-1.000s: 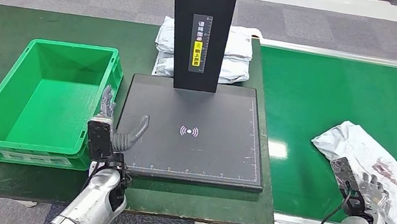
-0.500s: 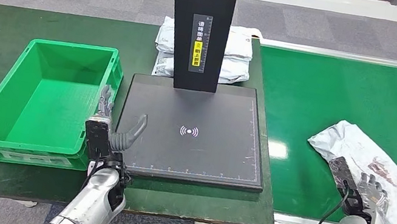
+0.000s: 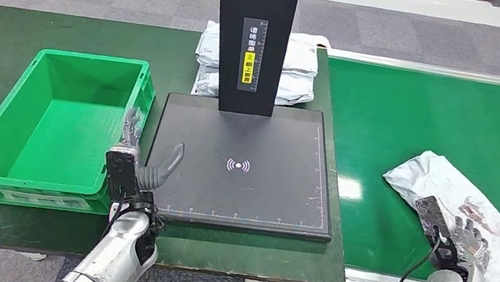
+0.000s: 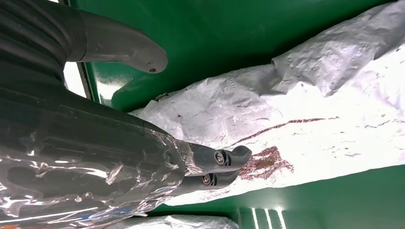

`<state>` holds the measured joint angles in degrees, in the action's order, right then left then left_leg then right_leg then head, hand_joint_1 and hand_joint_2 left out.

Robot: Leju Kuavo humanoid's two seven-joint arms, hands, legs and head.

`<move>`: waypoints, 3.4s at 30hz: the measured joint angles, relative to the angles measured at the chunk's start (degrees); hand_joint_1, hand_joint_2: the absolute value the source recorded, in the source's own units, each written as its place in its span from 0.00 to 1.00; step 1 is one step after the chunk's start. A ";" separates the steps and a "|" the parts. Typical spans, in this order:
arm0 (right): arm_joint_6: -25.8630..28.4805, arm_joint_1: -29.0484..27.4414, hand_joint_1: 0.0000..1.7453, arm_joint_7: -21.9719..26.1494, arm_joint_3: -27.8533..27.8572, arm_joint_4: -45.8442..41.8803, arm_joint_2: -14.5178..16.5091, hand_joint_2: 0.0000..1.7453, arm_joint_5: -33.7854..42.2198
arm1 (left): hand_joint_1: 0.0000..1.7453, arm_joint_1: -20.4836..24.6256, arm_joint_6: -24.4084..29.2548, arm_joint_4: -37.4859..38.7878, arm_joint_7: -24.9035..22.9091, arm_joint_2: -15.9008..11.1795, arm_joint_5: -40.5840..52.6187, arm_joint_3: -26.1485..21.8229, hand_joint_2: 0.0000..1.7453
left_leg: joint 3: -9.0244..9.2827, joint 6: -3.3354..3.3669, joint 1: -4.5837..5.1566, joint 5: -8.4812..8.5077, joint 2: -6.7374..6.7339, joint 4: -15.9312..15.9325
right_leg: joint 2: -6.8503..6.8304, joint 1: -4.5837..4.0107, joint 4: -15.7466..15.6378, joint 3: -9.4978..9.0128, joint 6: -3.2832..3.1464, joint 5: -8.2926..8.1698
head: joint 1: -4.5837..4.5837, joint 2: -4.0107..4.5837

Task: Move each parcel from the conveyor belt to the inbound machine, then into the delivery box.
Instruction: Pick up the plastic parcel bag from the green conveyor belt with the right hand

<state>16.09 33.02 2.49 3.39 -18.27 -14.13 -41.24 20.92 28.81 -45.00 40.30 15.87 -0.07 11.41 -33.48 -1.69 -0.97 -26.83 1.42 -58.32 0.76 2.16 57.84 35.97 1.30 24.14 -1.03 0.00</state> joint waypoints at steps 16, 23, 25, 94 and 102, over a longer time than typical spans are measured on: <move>0.08 -0.01 0.00 -0.02 0.60 0.02 0.01 1.00 -0.01 | 0.00 0.00 0.00 0.01 0.00 0.01 0.01 -0.04 1.00 | 0.00 0.00 0.00 0.00 0.00 0.00 | 0.00 0.00 0.00 0.00 0.00 0.00 | 0.00 0.00; 0.15 -0.09 0.00 -0.11 1.54 0.02 0.01 1.00 -0.17 | 0.00 0.01 -0.04 0.08 0.00 0.05 0.14 -0.19 1.00 | 0.01 0.00 0.00 0.00 0.00 0.00 | 0.00 0.00 0.00 0.01 0.00 0.00 | 0.00 0.00; 0.28 -0.13 0.00 -0.26 1.89 0.02 0.01 1.00 -0.20 | 0.00 0.01 -0.10 0.08 0.00 0.07 0.15 -0.20 1.00 | 0.02 0.00 0.00 0.00 -0.01 0.00 | 0.01 0.00 0.00 0.01 0.00 0.00 | 0.00 0.00; -8.20 -8.67 1.00 14.04 -26.75 -39.35 21.30 1.00 5.92 | 0.00 0.71 1.25 -0.85 0.00 1.89 5.38 -3.34 1.00 | 0.22 -0.25 -0.30 -0.01 -0.02 0.13 | 0.12 -0.26 0.03 -0.13 -0.10 0.14 | 0.00 0.00; -8.36 -8.96 1.00 13.57 -28.89 -41.14 21.82 1.00 6.54 | 0.00 1.07 1.25 -0.44 0.00 1.90 5.37 -3.34 1.00 | 0.22 -0.24 -0.19 -0.02 -0.03 0.10 | 0.14 -0.17 0.02 -0.13 -0.08 0.12 | 0.00 0.00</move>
<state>7.73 24.06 16.06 -25.50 -59.41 7.69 -34.71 21.99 30.05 -45.45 40.30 17.77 5.31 8.06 -33.27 -1.93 -1.16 -26.85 1.39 -58.22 0.90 1.98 57.86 35.85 1.22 24.27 -1.03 0.00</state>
